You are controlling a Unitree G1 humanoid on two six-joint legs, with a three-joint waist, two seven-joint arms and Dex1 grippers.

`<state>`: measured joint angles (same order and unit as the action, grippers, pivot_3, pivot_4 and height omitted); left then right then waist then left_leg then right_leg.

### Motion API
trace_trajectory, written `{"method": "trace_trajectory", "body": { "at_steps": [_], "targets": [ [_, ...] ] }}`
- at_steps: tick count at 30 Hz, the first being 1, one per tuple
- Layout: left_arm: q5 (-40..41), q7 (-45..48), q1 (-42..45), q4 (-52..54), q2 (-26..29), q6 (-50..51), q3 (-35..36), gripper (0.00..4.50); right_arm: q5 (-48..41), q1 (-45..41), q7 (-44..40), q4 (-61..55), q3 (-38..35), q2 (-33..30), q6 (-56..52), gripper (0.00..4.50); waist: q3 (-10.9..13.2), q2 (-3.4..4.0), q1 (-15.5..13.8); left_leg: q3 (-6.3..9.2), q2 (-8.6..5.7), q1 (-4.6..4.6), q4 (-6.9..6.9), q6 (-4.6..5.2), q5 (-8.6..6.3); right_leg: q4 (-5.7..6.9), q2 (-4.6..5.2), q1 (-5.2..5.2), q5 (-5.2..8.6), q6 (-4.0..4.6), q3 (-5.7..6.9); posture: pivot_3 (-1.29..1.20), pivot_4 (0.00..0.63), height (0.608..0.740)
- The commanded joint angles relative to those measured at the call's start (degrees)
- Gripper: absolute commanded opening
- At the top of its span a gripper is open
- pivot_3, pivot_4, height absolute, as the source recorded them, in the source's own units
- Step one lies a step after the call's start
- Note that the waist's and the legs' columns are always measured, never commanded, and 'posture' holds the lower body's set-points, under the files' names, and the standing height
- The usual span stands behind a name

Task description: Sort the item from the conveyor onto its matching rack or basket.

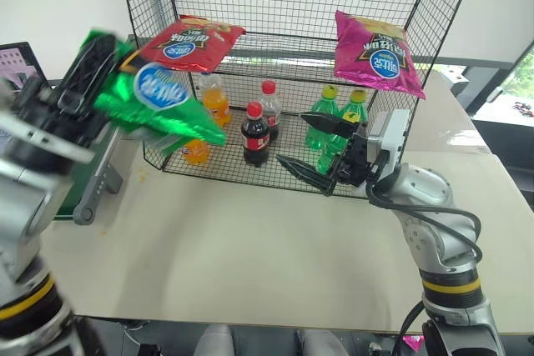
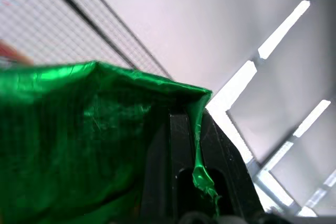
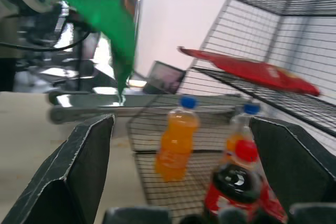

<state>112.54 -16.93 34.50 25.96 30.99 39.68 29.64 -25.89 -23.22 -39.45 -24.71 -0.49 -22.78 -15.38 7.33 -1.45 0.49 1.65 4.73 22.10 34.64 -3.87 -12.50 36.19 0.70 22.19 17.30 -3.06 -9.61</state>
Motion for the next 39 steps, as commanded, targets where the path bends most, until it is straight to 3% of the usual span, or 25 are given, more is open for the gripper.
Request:
{"method": "trace_trajectory", "body": {
  "at_steps": [1, 7, 13, 16, 26, 39],
  "targets": [
    [0.46, 1.36, 12.23, -7.46, -4.10, 5.24, -5.11, 0.04, 3.40, 2.13, 8.73, -7.96, -3.79, 1.09, 0.78, 4.50, 0.00, 0.00, -0.28, 0.02, -0.02, 0.02, 0.02, 0.01, 0.00, -0.01, 0.00, 0.00, -0.01, -0.02, 0.00, 0.00, 0.150, 0.740],
    [-2.27, 11.76, 25.87, -29.28, -7.18, 10.22, -10.58, 0.04, 7.64, 6.55, 17.12, -15.20, -4.29, 2.29, -0.89, 4.50, -0.04, 0.18, 0.41, 0.14, -0.11, -0.04, 0.05, 0.04, 0.01, 0.05, -0.02, -0.02, -0.03, -0.07, -0.04, 0.00, 0.150, 0.740],
    [-16.27, 22.33, 24.23, -46.27, -10.40, 10.71, -13.43, 0.04, 9.54, 7.90, 21.30, -18.79, -3.50, 2.68, -3.36, 4.50, -0.21, 0.55, 0.53, 0.19, -0.18, -0.04, 0.04, 0.03, 0.03, 0.03, -0.02, -0.02, -0.02, -0.08, -0.05, 0.00, 0.150, 0.740],
    [-20.91, 23.73, 23.28, -48.26, -11.84, 9.94, -12.77, 0.04, 9.60, 8.27, 22.16, -19.87, -3.77, 2.37, -4.42, 4.50, -0.19, 0.54, 0.52, 0.20, -0.18, 0.03, 0.04, 0.00, 0.05, 0.00, -0.02, 0.03, -0.02, -0.08, -0.05, 0.00, 0.150, 0.740],
    [-21.03, 24.69, 29.97, -47.18, -16.18, 11.83, -8.09, 0.04, 9.04, 6.93, 22.17, -19.94, -3.10, 1.96, -5.69, 4.50, -0.15, 0.48, 0.12, 0.31, -0.22, 0.16, 0.11, 0.01, 0.06, -0.03, -0.01, 0.02, -0.03, -0.12, -0.02, 0.00, 0.150, 0.740],
    [-22.64, 32.93, 37.07, -46.27, -21.25, 8.61, -5.07, 0.04, 9.43, 5.86, 22.69, -20.05, -2.36, 2.27, -5.86, 4.50, -0.15, 0.48, 0.16, 0.36, -0.25, 0.18, 0.13, 0.03, 0.08, -0.04, -0.01, 0.00, -0.03, -0.14, -0.02, 0.00, 0.150, 0.740]
  ]
}}
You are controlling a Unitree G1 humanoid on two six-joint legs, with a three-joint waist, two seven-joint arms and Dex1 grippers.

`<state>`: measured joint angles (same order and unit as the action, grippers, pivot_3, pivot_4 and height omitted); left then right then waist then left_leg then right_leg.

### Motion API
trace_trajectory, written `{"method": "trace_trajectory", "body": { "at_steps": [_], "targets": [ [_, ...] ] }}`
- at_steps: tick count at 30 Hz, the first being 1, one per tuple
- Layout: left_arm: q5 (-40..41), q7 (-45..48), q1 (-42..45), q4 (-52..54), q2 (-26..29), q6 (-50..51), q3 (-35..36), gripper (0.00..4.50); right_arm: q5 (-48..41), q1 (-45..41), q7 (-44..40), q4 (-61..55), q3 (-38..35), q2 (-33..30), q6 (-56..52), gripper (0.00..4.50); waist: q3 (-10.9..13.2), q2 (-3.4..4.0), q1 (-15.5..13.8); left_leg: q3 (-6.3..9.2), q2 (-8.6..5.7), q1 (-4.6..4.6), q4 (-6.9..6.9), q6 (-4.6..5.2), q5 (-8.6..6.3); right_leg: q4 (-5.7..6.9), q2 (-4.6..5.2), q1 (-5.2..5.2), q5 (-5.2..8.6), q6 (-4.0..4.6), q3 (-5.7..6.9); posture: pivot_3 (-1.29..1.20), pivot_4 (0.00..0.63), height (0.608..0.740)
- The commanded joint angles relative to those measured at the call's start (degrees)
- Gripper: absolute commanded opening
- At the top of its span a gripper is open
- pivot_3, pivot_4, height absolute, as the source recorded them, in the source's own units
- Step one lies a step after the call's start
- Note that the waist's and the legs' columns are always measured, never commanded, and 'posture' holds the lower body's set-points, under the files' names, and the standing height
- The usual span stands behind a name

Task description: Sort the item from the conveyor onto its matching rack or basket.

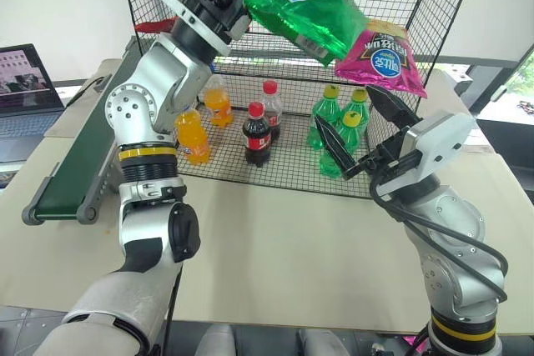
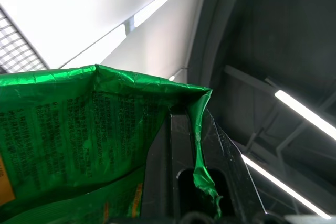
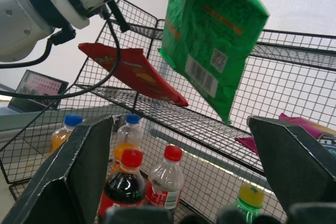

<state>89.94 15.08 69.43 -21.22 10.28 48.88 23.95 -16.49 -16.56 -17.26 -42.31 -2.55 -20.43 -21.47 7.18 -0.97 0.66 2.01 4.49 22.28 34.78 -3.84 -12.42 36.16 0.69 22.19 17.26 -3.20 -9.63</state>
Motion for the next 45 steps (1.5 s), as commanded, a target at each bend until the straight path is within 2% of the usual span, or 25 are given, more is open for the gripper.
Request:
{"method": "trace_trajectory", "body": {
  "at_steps": [1, 9, 13, 19, 24, 30, 37, 45],
  "targets": [
    [0.25, 0.58, 2.14, 0.88, -0.83, -0.75, 1.02, 0.04, 0.01, -0.80, 0.51, -2.48, -0.33, -0.10, 0.19, 4.50, 0.00, 0.00, 0.02, 0.00, 0.00, 0.00, 0.00, 0.00, 0.00, 0.00, 0.00, 0.00, 0.00, 0.00, 0.00, 0.00, 0.150, 0.740],
    [1.69, -0.73, 5.40, -1.76, -2.80, -3.39, 4.53, 0.04, 0.05, -0.77, 0.68, -2.41, -0.07, 0.06, 0.21, 4.50, 0.01, -0.01, 0.06, 0.02, -0.01, 0.00, -0.01, 0.02, 0.01, 0.02, 0.00, 0.00, 0.00, 0.00, 0.00, 0.00, 0.150, 0.740],
    [-1.28, 0.41, 6.26, -3.63, -3.73, -4.02, 4.03, 0.04, 0.15, -1.03, 0.77, -2.11, 0.19, 0.17, 0.38, 4.50, 0.00, -0.01, -0.16, 0.06, -0.03, 0.04, -0.01, 0.02, 0.01, -0.04, 0.00, 0.00, 0.01, -0.01, 0.00, 0.00, 0.150, 0.740],
    [-7.06, -1.75, 1.06, -13.87, -4.89, -6.67, 5.64, 0.04, 0.35, -0.49, 1.09, -2.34, 0.35, 0.29, 0.41, 4.50, -0.01, 0.02, 0.07, 0.08, -0.05, -0.08, 0.00, 0.10, 0.07, 0.07, 0.00, -0.08, 0.01, -0.01, 0.00, 0.00, 0.150, 0.740],
    [-8.69, -6.48, -1.81, -15.41, -5.70, -7.55, 8.08, 0.04, 0.44, -0.09, 1.51, -2.81, 0.28, 0.30, 0.22, 4.50, 0.00, 0.00, 0.06, 0.10, -0.05, 0.01, -0.01, 0.12, 0.09, 0.07, 0.00, -0.02, 0.00, -0.01, 0.00, 0.00, 0.150, 0.740],
    [-2.69, -16.86, -7.54, -1.62, -7.94, -1.93, 8.61, 0.04, 0.37, 0.78, 1.40, -2.86, 0.30, 0.34, 0.50, 4.50, 0.00, 0.00, -0.08, 0.12, -0.05, 0.03, 0.00, 0.11, 0.09, 0.06, 0.01, -0.05, 0.00, -0.02, 0.00, 0.00, 0.150, 0.740],
    [-3.45, -25.46, -10.75, 1.49, -9.07, -5.49, 8.89, 0.04, 0.36, 0.51, 0.93, -2.28, 0.48, 0.28, 0.80, 4.50, 0.00, 0.00, -0.22, 0.19, -0.08, 0.00, 0.06, 0.02, 0.17, 0.12, 0.01, -0.08, -0.04, -0.07, 0.00, 0.00, 0.150, 0.740],
    [1.80, -33.42, -17.87, 12.93, -5.78, -0.07, 5.63, 0.04, 0.31, 1.28, 1.25, -3.18, 0.07, 0.08, 0.44, 4.50, 0.00, 0.00, 0.04, 0.26, -0.08, 0.02, 0.04, -0.03, 0.20, 0.14, 0.01, -0.07, -0.04, -0.07, 0.00, 0.00, 0.150, 0.740]
  ]
}}
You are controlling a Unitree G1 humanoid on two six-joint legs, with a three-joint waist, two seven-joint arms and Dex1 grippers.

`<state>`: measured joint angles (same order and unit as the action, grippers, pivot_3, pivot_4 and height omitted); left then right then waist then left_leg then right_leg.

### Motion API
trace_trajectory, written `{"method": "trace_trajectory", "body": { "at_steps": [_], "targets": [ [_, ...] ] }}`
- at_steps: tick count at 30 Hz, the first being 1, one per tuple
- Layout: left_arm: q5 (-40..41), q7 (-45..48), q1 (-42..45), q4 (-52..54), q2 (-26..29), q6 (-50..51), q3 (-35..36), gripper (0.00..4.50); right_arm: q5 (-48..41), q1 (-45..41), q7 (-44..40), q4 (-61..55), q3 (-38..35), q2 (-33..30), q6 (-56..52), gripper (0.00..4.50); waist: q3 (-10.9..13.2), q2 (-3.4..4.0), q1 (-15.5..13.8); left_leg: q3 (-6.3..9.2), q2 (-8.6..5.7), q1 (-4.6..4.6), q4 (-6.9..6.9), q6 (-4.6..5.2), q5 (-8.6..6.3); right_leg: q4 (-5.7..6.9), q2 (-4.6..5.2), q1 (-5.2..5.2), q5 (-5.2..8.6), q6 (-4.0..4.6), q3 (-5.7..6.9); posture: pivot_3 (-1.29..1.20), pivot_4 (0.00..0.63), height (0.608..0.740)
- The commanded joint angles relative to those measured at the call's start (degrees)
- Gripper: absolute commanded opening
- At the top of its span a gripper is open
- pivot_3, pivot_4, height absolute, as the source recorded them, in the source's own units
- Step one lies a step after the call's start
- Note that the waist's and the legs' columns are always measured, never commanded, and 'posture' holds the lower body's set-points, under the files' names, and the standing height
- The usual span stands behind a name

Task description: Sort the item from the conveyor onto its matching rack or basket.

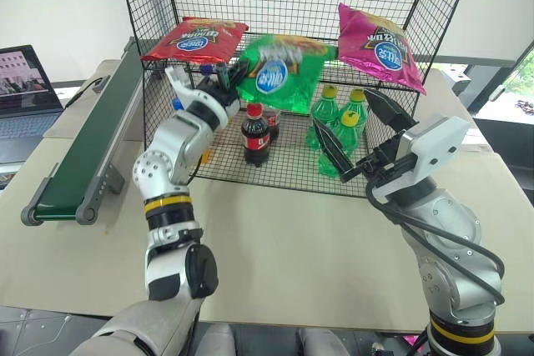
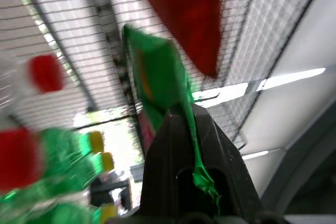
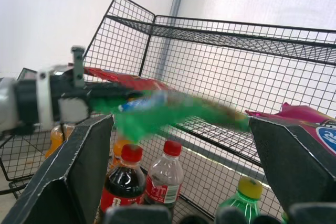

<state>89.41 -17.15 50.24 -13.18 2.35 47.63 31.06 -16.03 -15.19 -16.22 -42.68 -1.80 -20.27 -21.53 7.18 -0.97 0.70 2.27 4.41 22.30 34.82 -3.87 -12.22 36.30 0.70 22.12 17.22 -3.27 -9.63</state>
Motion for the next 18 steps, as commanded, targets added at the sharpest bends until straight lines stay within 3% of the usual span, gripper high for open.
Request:
{"method": "trace_trajectory", "body": {
  "at_steps": [1, 10, 18],
  "targets": [
    [1.91, -1.27, 1.62, 4.77, 2.65, 0.89, -1.78, 0.04, -0.10, -0.14, 0.27, -2.85, -0.56, -0.02, 0.49, 4.50, 0.00, 0.00, -0.05, 0.00, 0.00, 0.01, 0.02, -0.01, 0.00, 0.00, 0.00, 0.00, 0.00, 0.00, 0.00, 0.00, 0.150, 0.740],
    [-2.63, -0.75, 6.00, 2.06, -0.06, -5.35, -4.42, 0.04, 0.08, -1.14, 0.44, -2.51, -0.17, 0.12, 0.36, 4.50, 0.00, 0.00, -0.75, 0.05, -0.06, 0.01, 0.01, -0.01, 0.01, -0.05, 0.00, -0.06, 0.00, 0.00, 0.00, 0.00, 0.150, 0.740],
    [-11.56, 0.85, 12.41, -8.19, -5.01, -17.81, -3.23, 0.04, 1.69, -2.85, 1.72, -3.03, 0.04, -0.18, -0.88, 4.50, 0.00, -0.01, -0.74, 0.06, -0.08, 0.02, 0.00, 0.00, 0.00, -0.11, 0.00, -0.07, 0.00, 0.00, 0.00, 0.00, 0.150, 0.740]
  ]
}}
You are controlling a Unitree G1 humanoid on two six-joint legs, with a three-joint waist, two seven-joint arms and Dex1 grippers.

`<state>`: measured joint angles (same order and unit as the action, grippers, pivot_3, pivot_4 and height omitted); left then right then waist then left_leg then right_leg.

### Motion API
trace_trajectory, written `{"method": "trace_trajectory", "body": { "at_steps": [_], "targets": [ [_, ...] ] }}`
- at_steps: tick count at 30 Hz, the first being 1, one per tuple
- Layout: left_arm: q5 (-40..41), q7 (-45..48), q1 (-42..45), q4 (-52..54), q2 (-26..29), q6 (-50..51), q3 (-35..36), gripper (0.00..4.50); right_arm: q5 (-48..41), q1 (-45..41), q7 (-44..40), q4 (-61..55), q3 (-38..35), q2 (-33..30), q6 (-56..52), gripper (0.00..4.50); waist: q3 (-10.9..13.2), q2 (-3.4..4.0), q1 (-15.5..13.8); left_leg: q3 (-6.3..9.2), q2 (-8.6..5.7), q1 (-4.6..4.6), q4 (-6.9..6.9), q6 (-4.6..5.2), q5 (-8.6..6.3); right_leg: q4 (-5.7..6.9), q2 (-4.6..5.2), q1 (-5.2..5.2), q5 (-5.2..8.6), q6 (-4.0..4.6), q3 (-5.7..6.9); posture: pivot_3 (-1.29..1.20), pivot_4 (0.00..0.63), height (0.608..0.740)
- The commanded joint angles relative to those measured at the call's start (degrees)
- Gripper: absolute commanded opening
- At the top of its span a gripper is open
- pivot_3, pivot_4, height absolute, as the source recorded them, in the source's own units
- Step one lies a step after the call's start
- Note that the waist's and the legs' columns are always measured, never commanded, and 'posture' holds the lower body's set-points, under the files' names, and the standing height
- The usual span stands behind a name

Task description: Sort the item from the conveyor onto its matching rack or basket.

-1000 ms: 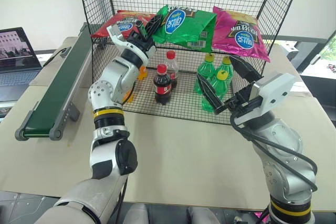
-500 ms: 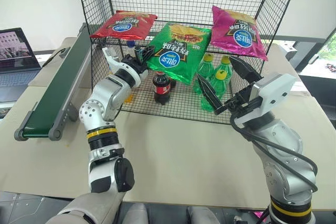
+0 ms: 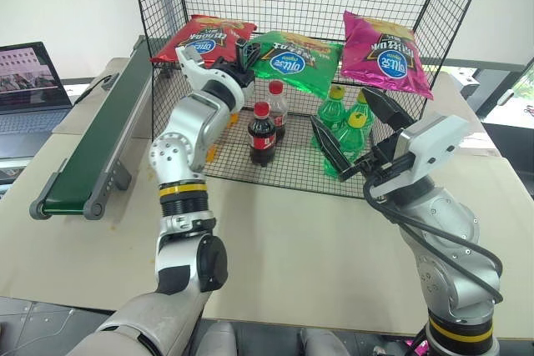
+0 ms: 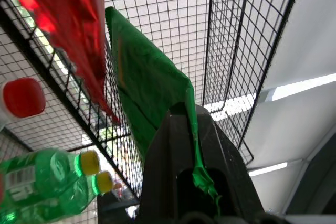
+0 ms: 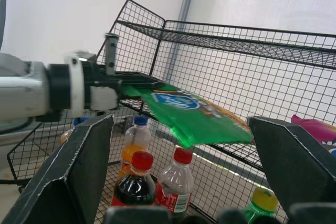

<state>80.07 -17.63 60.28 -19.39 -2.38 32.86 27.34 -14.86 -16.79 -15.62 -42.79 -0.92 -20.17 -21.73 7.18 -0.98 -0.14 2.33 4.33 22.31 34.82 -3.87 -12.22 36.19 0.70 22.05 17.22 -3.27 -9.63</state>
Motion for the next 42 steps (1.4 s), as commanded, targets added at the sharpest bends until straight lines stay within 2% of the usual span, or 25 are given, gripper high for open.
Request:
{"method": "trace_trajectory", "body": {
  "at_steps": [1, 6, 12, 13, 14, 16, 21, 23, 28, 31, 34, 35, 37, 38, 40, 42],
  "targets": [
    [-2.86, 1.89, 3.07, -3.24, -0.45, -3.71, 0.60, 0.04, 0.85, -1.59, 1.40, -3.01, -0.87, -0.29, -1.05, 4.50, 0.00, 0.00, 0.13, 0.00, 0.00, 0.00, -0.02, 0.00, 0.00, 0.00, 0.00, 0.00, 0.00, 0.00, 0.00, 0.00, 0.150, 0.740],
    [-5.72, 4.40, 6.16, -9.37, -0.97, -6.12, 1.31, 0.04, 2.26, -2.87, 2.84, -4.10, -0.42, -0.47, -3.69, 4.50, 0.01, -0.01, 0.07, 0.01, 0.00, 0.04, -0.02, 0.00, 0.00, -0.03, 0.00, 0.02, 0.00, 0.00, 0.00, 0.00, 0.150, 0.740],
    [-6.61, 6.51, 7.23, -10.48, -1.04, -5.44, 1.83, 0.04, 2.78, -2.66, 3.00, -4.74, -0.41, -0.16, -4.96, 4.50, 0.00, -0.01, 0.02, 0.01, -0.01, 0.04, -0.02, 0.00, 0.00, -0.03, 0.00, 0.02, 0.01, -0.01, 0.00, 0.00, 0.150, 0.740],
    [-6.38, 6.75, 7.22, -10.20, -1.10, -5.09, 1.97, 0.56, 2.79, -2.57, 2.98, -4.78, -0.45, -0.13, -5.02, 4.50, 0.00, -0.01, 0.02, 0.01, -0.01, 0.04, -0.02, 0.00, 0.00, -0.02, 0.00, 0.02, 0.01, -0.01, 0.00, 0.00, 0.150, 0.740],
    [-6.01, 6.82, 6.96, -9.34, -1.07, -4.45, 2.01, 0.79, 2.78, -2.42, 2.97, -4.80, -0.49, -0.09, -5.08, 4.50, 0.01, -0.01, 0.02, 0.01, -0.01, 0.04, -0.02, 0.00, 0.00, -0.01, 0.00, 0.02, 0.01, -0.01, 0.00, 0.00, 0.150, 0.740],
    [-5.62, 6.65, 6.52, -8.09, -1.02, -3.53, 2.17, 1.56, 2.73, -2.25, 2.92, -4.81, -0.52, -0.04, -5.15, 4.50, 0.00, -0.01, 0.02, 0.01, -0.01, 0.04, -0.02, 0.00, 0.00, -0.01, 0.00, 0.02, 0.01, -0.01, 0.00, 0.00, 0.150, 0.740],
    [-0.72, 3.26, 1.15, 2.54, 1.51, 5.75, 1.34, 3.85, 2.59, -0.54, 2.56, -4.60, -0.19, 0.38, -4.59, 4.50, 0.00, 0.00, 0.15, 0.01, 0.00, 0.03, -0.02, 0.00, 0.00, 0.00, 0.00, 0.01, 0.01, -0.01, 0.00, 0.00, 0.150, 0.740],
    [2.36, 1.08, -1.24, 6.83, 2.91, 9.17, 1.35, 4.42, 2.53, 0.36, 2.13, -4.25, -0.10, 0.46, -4.04, 4.50, 0.00, 0.01, 0.54, 0.02, 0.01, 0.01, -0.04, 0.00, 0.01, 0.05, 0.00, 0.02, 0.01, -0.01, 0.00, 0.00, 0.150, 0.740],
    [11.99, -4.43, -7.61, 15.58, 8.37, 16.85, 0.90, 4.42, 2.50, 2.59, 0.98, -3.26, 0.10, 0.37, -2.46, 4.50, 0.00, 0.01, 0.88, 0.05, 0.01, -0.01, 0.02, -0.01, 0.03, 0.17, 0.00, 0.02, 0.01, -0.01, 0.00, 0.00, 0.150, 0.740],
    [18.44, -3.36, -14.92, 22.83, 15.49, 23.05, -0.69, 4.42, 2.92, 5.54, 0.25, -3.10, 0.46, 0.36, -0.89, 4.50, -0.01, 0.02, 0.94, 0.07, 0.01, -0.03, 0.02, -0.02, 0.03, 0.27, 0.00, 0.04, 0.01, -0.02, 0.00, 0.00, 0.150, 0.740],
    [18.62, 1.12, -22.01, 27.97, 23.50, 26.77, -1.57, 4.42, 3.27, 8.69, -0.16, -3.25, 0.66, 0.26, 0.25, 4.50, -0.01, 0.03, 1.04, 0.08, 0.01, -0.09, 0.00, -0.02, 0.03, 0.50, 0.00, 0.08, 0.04, -0.04, 0.00, 0.00, 0.150, 0.740],
    [17.54, 3.44, -24.15, 29.32, 26.15, 27.57, -2.05, 4.42, 3.41, 9.75, -0.26, -3.33, 0.69, 0.24, 0.52, 4.50, -0.01, 0.03, 1.05, 0.08, 0.01, -0.10, -0.02, -0.06, 0.05, 0.54, 0.00, 0.12, 0.05, -0.02, 0.00, 0.00, 0.150, 0.740],
    [9.24, 10.24, -29.84, 33.47, 32.46, 28.38, -4.73, 4.42, 3.58, 12.53, -0.19, -3.42, 0.62, 0.47, 0.65, 4.50, -0.01, 0.03, 1.05, 0.08, 0.01, -0.15, -0.03, -0.12, 0.08, 0.56, 0.00, 0.11, 0.08, 0.01, 0.01, 0.00, 0.150, 0.740],
    [4.10, 13.93, -32.75, 35.56, 35.22, 27.68, -6.65, 4.42, 4.10, 14.08, 0.12, -3.28, 0.60, 0.52, 0.50, 4.50, -0.01, 0.03, 1.03, 0.08, 0.00, -0.13, -0.05, -0.17, 0.11, 0.54, 0.00, 0.13, 0.11, 0.04, 0.03, 0.00, 0.150, 0.740],
    [-11.88, 21.06, -39.99, 40.29, 41.67, 21.06, -14.29, 4.42, 5.41, 17.31, 0.68, -2.51, 0.93, 0.59, 0.62, 4.50, -0.01, 0.03, 0.90, 0.07, 0.00, -0.19, -0.08, -0.18, 0.11, 0.53, 0.00, 0.09, 0.12, 0.05, 0.03, 0.00, 0.150, 0.740],
    [-22.27, 25.39, -45.41, 40.85, 43.02, 13.95, -18.45, 4.42, 6.64, 20.00, 1.78, -1.53, 1.32, 1.18, -0.25, 4.50, -0.02, 0.07, 0.83, 0.05, 0.00, -0.26, -0.17, -0.28, 0.15, 0.50, 0.03, 0.08, 0.16, 0.12, 0.02, 0.00, 0.150, 0.740]
  ]
}}
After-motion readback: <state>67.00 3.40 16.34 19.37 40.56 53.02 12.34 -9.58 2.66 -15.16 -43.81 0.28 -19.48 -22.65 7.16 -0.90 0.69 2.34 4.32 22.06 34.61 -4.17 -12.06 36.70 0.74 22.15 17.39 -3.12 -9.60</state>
